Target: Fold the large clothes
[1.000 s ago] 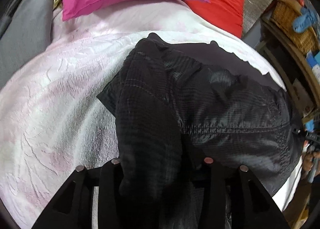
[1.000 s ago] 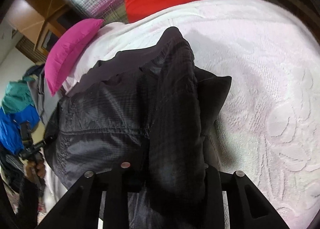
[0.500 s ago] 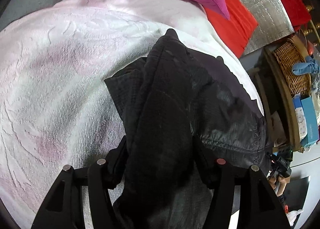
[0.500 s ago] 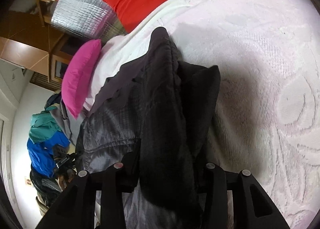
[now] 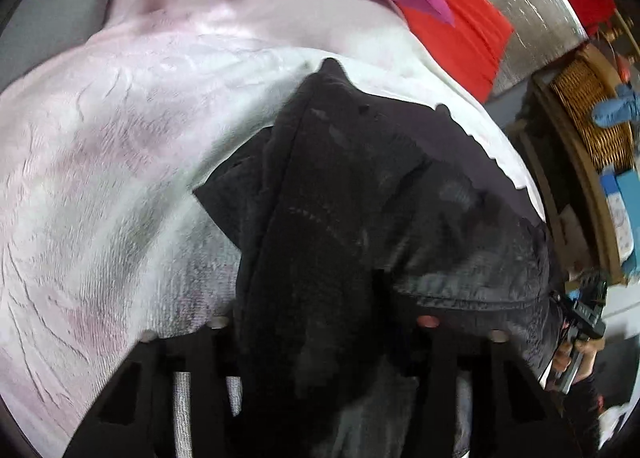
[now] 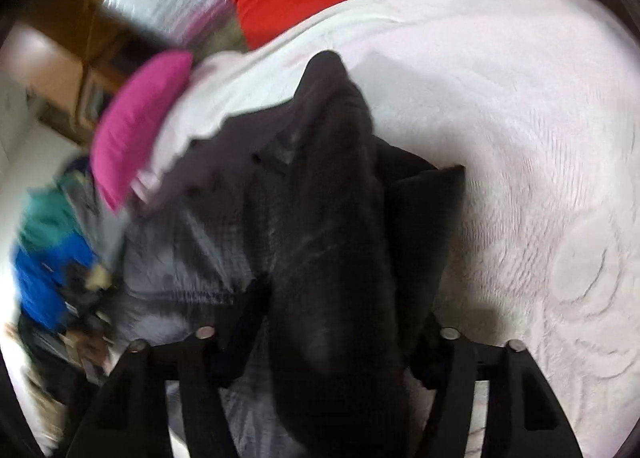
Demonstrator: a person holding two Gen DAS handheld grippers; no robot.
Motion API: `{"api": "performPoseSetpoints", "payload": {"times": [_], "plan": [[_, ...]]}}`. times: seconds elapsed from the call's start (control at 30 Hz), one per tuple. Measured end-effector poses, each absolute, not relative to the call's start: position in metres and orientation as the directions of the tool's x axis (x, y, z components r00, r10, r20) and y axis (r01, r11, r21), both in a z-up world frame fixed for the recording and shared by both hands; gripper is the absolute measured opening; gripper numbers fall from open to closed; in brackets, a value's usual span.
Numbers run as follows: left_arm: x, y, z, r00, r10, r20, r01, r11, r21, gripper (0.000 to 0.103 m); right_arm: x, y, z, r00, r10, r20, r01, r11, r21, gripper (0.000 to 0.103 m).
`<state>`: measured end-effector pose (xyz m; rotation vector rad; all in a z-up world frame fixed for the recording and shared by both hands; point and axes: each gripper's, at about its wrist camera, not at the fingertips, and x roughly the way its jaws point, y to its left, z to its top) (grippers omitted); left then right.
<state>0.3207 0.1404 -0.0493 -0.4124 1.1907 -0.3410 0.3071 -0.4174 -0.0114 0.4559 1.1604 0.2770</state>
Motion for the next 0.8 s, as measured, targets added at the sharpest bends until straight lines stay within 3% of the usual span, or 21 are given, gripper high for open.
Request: {"api": "performPoseSetpoints", "payload": {"times": [0.03,0.07,0.13,0.27,0.63,0.8], "plan": [[0.321,0.137,-0.045,0.338,-0.456,-0.823,0.054,0.883,-0.467,0.032,0.307,-0.416,-0.009,0.38,0.433,-0.818,0.022,0.879,0.475,0.038],[0.319,0.133,-0.04,0.345,-0.437,-0.831,0.074,0.895,-0.44,0.03,0.307,-0.416,-0.003,0.386,0.443,-0.809,0.005,0.876,0.482,0.025],[0.317,0.129,-0.033,0.358,-0.401,-0.843,0.093,0.914,-0.395,0.023,0.305,-0.407,0.01,0.394,0.4,-0.828,-0.018,0.904,0.428,0.022],[0.31,0.121,-0.004,0.409,-0.353,-0.842,0.118,0.935,-0.334,0.02,0.3,-0.393,0.036,0.416,0.35,-0.839,-0.043,0.929,0.367,0.02],[0.256,0.112,0.137,0.614,-0.348,-0.709,0.231,0.938,-0.26,0.018,0.246,-0.365,0.171,0.564,0.348,-0.748,-0.193,0.937,0.29,0.018],[0.203,0.128,0.153,0.676,-0.375,-0.634,0.252,0.927,-0.279,0.018,0.197,-0.379,0.193,0.614,0.331,-0.716,-0.197,0.943,0.267,0.018]]}}
